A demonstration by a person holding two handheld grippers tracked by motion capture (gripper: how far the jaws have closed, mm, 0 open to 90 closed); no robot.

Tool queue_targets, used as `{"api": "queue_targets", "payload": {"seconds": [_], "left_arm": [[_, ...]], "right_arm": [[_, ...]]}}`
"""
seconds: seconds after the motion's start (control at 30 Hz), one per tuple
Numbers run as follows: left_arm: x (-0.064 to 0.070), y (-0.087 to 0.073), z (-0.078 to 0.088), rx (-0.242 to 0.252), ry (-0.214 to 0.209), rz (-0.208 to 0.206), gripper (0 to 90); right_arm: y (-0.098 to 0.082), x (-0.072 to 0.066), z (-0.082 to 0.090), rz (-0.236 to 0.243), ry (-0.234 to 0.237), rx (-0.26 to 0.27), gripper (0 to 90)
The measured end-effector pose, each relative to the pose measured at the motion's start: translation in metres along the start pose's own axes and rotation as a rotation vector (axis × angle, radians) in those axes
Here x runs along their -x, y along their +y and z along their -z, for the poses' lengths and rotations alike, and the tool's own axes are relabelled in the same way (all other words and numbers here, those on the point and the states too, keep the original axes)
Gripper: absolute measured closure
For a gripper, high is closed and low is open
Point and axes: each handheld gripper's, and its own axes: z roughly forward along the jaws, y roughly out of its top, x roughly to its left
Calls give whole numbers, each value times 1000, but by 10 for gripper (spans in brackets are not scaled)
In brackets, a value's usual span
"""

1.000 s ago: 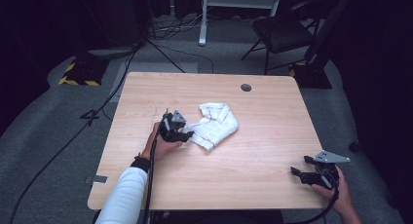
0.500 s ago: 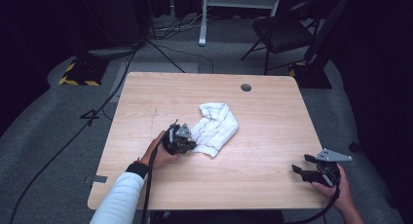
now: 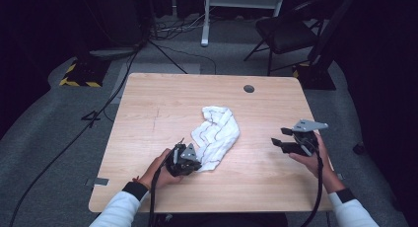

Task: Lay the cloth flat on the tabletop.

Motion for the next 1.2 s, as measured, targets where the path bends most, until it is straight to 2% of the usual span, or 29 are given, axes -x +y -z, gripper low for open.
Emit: {"api": "queue_targets", "payload": {"seconds": [0.1, 0.2, 0.27, 0.3, 0.33, 0.47, 0.53, 0.57, 0.6, 0.67, 0.7, 0.73, 0.83, 0.93, 1.07, 1.13, 1.2], "left_arm": [[3, -8, 4, 5, -19, -6, 854], [3, -13, 8, 1, -29, -4, 852], [2, -16, 11, -3, -26, 10, 851], [1, -17, 12, -4, -26, 15, 850], [0, -18, 12, 4, -23, 19, 850], [0, -19, 14, -6, -7, 15, 849], [0, -19, 14, -13, -3, 12, 850], [0, -19, 14, -15, -2, 11, 850], [0, -19, 15, -16, 0, 11, 849], [-2, -19, 15, -16, 0, 15, 848], [-3, -19, 15, -16, 16, 13, 847], [-5, -18, 15, -27, 32, 19, 847], [-15, -19, 15, -18, 48, 40, 847], [-23, -17, 13, -15, 52, 49, 844], [-34, -9, 9, -4, 62, 67, 835], [-37, -5, 6, -7, 57, 64, 832], [-37, -1, 4, -8, 60, 58, 829]], "right_arm": [[25, -17, -26, 53, 10, 3, 442], [48, -43, -56, 117, 58, 8, 457], [58, -58, -73, 162, 71, -15, 463], [66, -73, -93, 200, 95, -35, 477], [66, -73, -93, 200, 95, -35, 477], [68, -83, -127, 229, 145, -90, 492], [66, -83, -141, 247, 125, -138, 517], [63, -79, -146, 237, 125, -156, 529], [59, -73, -148, 208, 150, -167, 545], [57, -70, -147, 202, 163, -169, 570], [54, -65, -143, 200, 176, -187, 617], [54, -65, -143, 200, 176, -187, 617], [45, -55, -132, 155, 183, -210, 651], [32, -49, -113, 112, 164, -226, 672], [16, -51, -88, 75, 145, -261, 681], [9, -55, -74, 76, 147, -284, 679], [2, -59, -64, 82, 153, -285, 665]]}}
